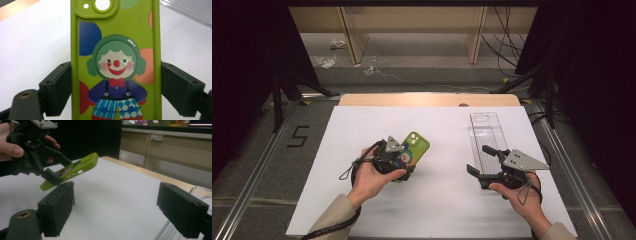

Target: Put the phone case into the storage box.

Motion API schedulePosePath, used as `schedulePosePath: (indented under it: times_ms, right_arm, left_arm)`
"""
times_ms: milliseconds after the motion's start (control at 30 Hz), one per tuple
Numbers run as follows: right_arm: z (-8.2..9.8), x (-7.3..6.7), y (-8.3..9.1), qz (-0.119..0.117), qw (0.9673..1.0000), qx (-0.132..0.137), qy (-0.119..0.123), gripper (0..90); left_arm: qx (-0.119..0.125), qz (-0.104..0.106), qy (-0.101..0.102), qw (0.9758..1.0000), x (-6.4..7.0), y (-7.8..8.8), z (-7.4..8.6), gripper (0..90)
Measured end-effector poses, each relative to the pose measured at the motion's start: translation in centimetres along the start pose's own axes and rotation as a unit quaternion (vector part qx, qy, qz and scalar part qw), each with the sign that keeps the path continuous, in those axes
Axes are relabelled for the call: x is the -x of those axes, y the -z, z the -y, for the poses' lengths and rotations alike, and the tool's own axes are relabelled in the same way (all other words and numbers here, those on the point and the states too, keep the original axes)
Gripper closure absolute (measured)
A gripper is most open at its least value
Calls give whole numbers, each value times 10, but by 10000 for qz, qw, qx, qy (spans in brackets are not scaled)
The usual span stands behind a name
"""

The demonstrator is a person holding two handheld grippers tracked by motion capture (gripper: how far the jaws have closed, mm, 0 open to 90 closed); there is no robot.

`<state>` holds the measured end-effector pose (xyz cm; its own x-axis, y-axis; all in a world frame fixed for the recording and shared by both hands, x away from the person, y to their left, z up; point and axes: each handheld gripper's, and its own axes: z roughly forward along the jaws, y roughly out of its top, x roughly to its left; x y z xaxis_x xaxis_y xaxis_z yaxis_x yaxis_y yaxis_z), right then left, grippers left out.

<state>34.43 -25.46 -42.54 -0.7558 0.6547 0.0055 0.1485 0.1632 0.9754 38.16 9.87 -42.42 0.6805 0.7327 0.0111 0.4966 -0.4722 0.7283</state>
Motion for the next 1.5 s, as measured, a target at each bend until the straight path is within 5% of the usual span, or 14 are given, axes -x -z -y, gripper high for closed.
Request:
schedulePosePath:
  times_ms: [1500]
  right_arm:
    - [-25, -13, -72, -175, 9995, -245, -110, 176]
  left_arm:
    - [394, 411, -368, 9977, 51, -8, -6, 161]
